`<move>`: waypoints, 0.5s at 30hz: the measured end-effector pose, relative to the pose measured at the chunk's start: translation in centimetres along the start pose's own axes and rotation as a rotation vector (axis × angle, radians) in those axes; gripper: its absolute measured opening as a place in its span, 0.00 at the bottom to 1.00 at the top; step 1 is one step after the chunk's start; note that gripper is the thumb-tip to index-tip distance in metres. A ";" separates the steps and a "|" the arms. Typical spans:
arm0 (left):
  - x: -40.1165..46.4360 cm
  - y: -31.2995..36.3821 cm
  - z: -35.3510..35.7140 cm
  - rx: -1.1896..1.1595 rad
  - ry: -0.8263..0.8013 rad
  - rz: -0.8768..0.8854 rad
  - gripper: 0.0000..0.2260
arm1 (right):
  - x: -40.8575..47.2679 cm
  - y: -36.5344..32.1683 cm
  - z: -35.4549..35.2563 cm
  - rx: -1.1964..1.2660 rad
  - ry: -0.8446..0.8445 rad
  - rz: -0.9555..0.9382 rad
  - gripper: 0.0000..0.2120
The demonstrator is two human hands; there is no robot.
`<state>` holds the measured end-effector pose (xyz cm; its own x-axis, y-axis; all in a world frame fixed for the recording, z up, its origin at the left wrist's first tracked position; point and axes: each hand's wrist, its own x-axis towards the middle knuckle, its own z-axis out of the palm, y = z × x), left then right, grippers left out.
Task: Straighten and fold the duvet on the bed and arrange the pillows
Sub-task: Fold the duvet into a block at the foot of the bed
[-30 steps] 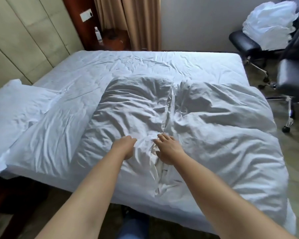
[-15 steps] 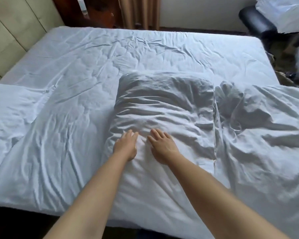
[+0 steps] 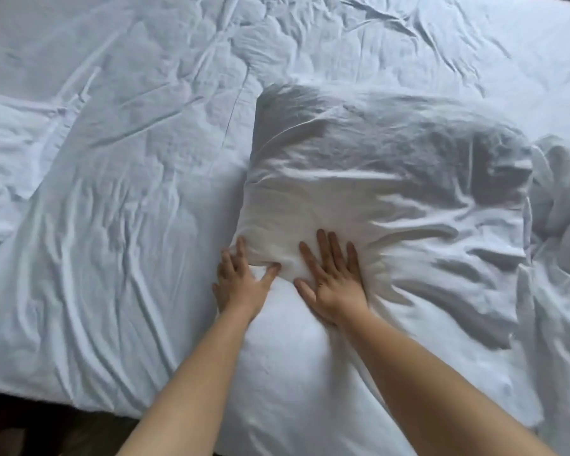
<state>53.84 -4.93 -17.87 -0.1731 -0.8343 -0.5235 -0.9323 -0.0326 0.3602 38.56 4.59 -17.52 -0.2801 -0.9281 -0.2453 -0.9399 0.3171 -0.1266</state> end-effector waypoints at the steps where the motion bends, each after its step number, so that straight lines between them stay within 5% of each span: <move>1: 0.4 -0.3 0.3 -0.027 0.000 -0.039 0.46 | 0.2 0.1 0.7 0.005 0.015 0.005 0.35; 8: 1.7 -1.7 2.2 -0.080 0.007 -0.244 0.55 | 0.9 0.4 3.3 -0.036 0.083 -0.029 0.35; 15: -0.9 1.2 -0.4 -0.089 0.134 -0.201 0.26 | 0.2 1.1 0.8 0.000 -0.050 -0.008 0.36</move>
<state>53.01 -4.47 -16.62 0.0617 -0.8713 -0.4869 -0.9112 -0.2482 0.3287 37.64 4.86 -18.46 -0.2624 -0.9196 -0.2923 -0.9420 0.3098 -0.1290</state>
